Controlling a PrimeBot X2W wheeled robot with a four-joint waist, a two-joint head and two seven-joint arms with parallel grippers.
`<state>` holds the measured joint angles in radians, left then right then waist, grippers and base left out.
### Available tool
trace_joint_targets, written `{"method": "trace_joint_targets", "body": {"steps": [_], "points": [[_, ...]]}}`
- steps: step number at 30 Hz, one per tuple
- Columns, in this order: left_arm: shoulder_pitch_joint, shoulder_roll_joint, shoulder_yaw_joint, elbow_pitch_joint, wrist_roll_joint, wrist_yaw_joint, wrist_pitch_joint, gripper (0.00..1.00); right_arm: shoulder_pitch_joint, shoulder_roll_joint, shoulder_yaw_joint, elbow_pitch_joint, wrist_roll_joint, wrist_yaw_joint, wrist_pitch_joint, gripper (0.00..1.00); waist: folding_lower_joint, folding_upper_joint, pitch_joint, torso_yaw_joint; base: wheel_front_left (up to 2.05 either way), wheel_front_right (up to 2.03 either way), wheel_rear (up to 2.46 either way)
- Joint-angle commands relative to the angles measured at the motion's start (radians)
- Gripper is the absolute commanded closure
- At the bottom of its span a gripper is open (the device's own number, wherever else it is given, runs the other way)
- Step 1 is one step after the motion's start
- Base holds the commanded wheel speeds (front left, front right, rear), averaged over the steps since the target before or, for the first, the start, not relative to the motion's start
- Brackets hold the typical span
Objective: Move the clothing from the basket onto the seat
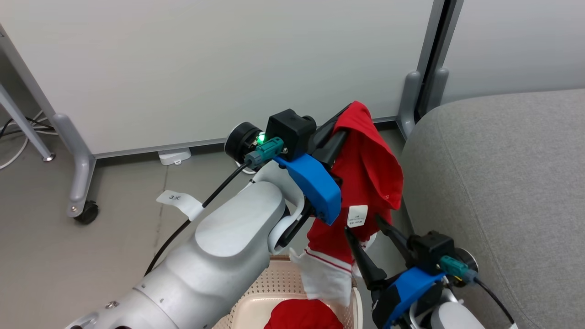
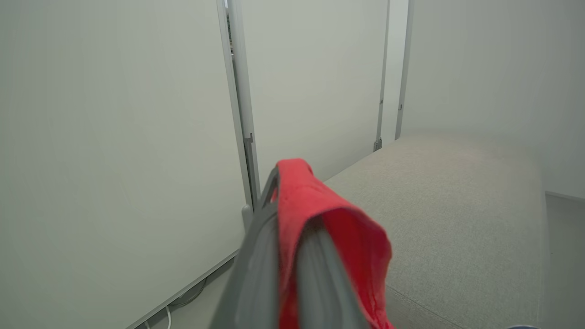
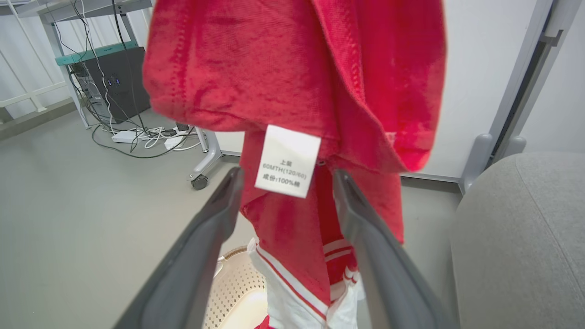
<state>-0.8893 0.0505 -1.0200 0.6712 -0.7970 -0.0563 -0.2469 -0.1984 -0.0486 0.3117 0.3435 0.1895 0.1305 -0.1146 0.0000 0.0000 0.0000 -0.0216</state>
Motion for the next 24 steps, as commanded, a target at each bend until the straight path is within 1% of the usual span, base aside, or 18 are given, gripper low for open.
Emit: {"method": "trace_joint_targets", "body": {"steps": [1,10,16,21,22,23,24], "points": [[-0.025,0.0,-0.009,-0.006,-0.014,0.008,-0.004,1.0,-0.03,-0.003,0.011,0.018,0.02,0.0,0.007,0.0,0.0,0.0,-0.001,0.0,0.0,0.0,0.0],[-0.043,0.0,-0.048,-0.017,-0.051,0.02,-0.01,1.0,-0.153,-0.003,0.065,0.156,0.108,0.0,0.046,0.0,0.0,0.0,0.001,0.003,0.0,0.0,0.0],[-0.056,0.0,-0.076,-0.025,-0.077,0.027,-0.013,1.0,-0.243,-0.003,0.089,0.265,0.152,0.0,0.036,0.0,0.0,0.0,0.001,0.012,0.0,0.0,0.0],[-0.063,0.0,-0.095,-0.028,-0.098,0.031,-0.016,1.0,-0.301,-0.003,0.143,0.321,0.17,0.0,0.004,0.0,0.0,0.0,-0.001,0.017,0.0,0.0,0.0],[-0.064,0.0,-0.098,-0.027,-0.101,0.033,-0.016,1.0,-0.31,-0.003,0.157,0.33,0.161,0.0,-0.002,0.36,0.0,0.0,-0.002,0.018,0.0,0.0,0.0],[-0.066,0.0,-0.101,-0.025,-0.103,0.035,-0.017,1.0,-0.32,-0.003,0.165,0.337,0.151,0.0,-0.01,0.82,0.0,0.0,-0.002,0.018,0.0,0.0,0.0],[-0.068,0.0,-0.103,-0.024,-0.107,0.036,-0.017,1.0,-0.329,-0.003,0.174,0.342,0.137,0.0,-0.019,1.0,0.0,0.0,-0.003,0.017,0.0,0.0,0.0]]}}
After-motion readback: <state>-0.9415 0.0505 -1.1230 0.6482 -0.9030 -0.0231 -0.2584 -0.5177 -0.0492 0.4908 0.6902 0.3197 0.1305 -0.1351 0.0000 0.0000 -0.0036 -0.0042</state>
